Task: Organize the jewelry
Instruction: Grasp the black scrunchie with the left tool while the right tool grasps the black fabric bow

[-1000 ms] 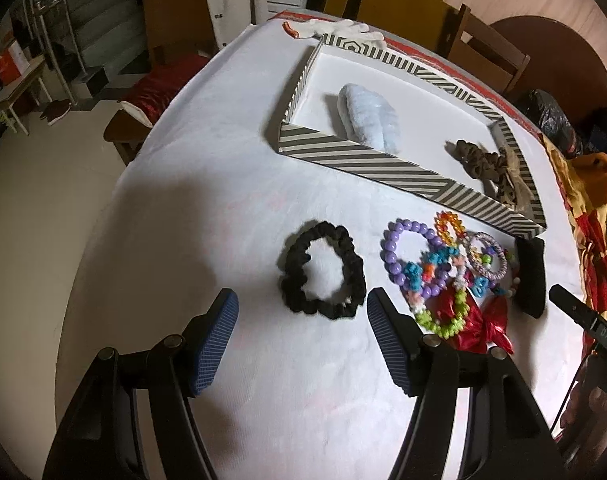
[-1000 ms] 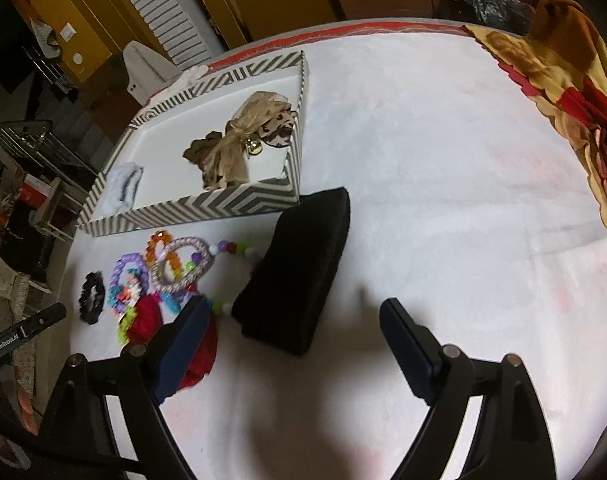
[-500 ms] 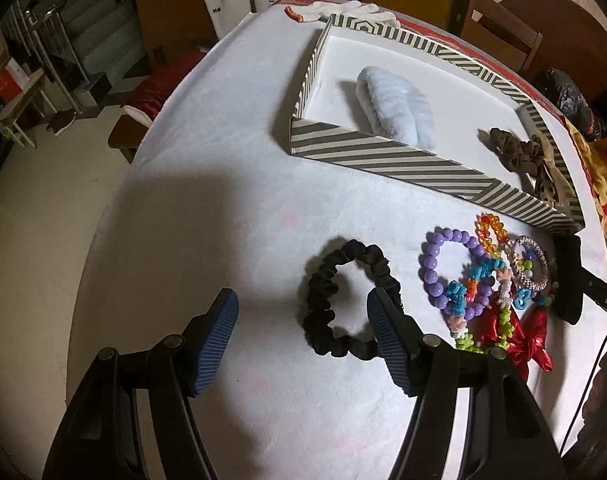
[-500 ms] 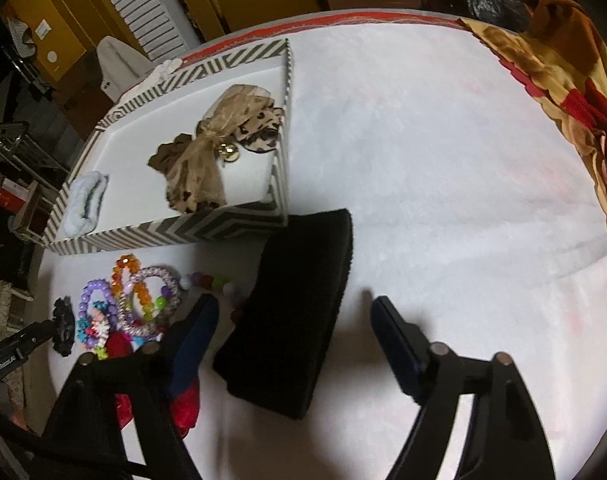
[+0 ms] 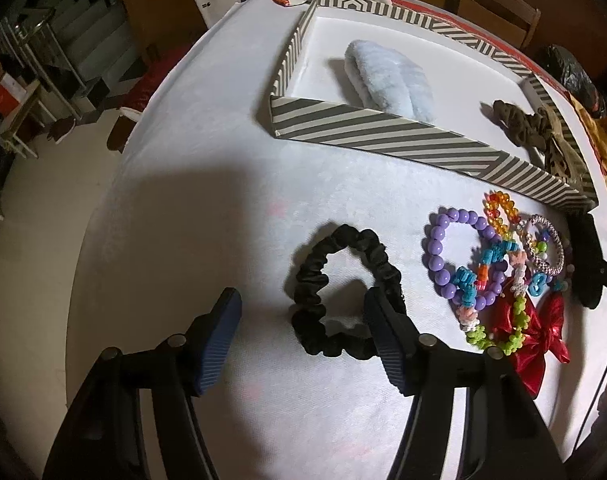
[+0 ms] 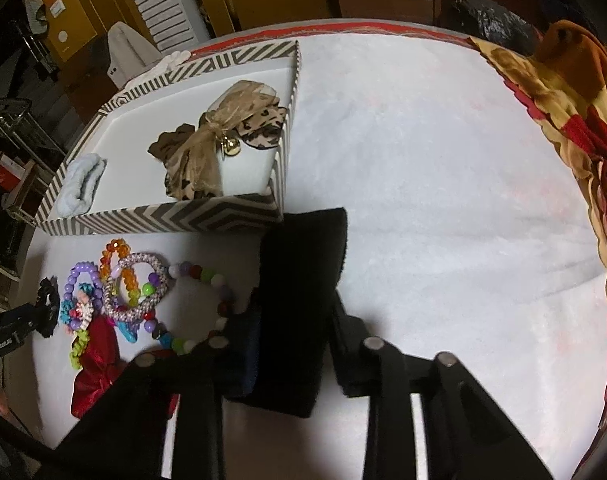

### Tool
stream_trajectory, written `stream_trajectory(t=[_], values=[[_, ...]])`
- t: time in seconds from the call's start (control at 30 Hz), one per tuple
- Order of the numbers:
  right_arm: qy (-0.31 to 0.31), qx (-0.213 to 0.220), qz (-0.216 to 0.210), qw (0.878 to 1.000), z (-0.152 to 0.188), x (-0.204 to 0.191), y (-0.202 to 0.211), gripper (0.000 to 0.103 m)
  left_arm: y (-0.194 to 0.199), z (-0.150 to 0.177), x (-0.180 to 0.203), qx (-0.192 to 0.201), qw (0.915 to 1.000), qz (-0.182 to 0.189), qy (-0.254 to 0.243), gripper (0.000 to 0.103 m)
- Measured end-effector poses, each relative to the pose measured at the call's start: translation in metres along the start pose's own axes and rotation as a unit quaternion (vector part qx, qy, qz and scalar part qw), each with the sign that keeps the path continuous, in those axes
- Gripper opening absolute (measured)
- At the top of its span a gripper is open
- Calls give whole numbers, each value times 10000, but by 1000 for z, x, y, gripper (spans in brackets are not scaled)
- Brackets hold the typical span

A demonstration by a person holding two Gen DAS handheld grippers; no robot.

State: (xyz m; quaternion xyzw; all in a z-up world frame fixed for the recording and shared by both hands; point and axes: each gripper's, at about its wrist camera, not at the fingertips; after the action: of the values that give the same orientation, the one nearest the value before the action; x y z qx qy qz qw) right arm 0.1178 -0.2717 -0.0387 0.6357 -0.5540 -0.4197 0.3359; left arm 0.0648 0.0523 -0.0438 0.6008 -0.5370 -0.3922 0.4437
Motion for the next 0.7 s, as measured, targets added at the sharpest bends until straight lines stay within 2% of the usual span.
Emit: stream_trajectory(t=[0.3, 0.33, 0.37, 0.43, 0.6, 0.7], values=[[39, -11, -70, 10000, 11, 14, 12, 13, 2, 3, 6, 54, 9999, -11, -94, 48], [13, -7, -84, 10000, 12, 17, 14, 13, 4, 5, 6, 103, 9999, -2, -110, 37], [-11, 4, -88, 10000, 14, 20, 17, 13, 5, 6, 7, 148, 9998, -20, -141, 18], [-67, 17, -95, 9999, 18, 27, 23, 13, 8, 7, 7, 142, 9998, 44, -130, 1], [-276, 55, -284, 9992, 26, 41, 37, 12, 15, 13, -2, -8, 9977, 652, 188, 0], [-386, 123, -490, 9980, 30, 47, 47, 12, 23, 17, -3, 47, 9969, 763, 195, 0]])
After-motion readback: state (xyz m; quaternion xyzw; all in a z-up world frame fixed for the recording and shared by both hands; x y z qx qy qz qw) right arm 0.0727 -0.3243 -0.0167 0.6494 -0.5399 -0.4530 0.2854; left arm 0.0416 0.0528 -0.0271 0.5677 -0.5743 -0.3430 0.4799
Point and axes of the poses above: each gripper's, at about its wrist camera, not at the fingertips, and y roughly against the way its jaws point, x to its right, z to its underside, and after that the axes turned 4 degrees about -y, right-handed
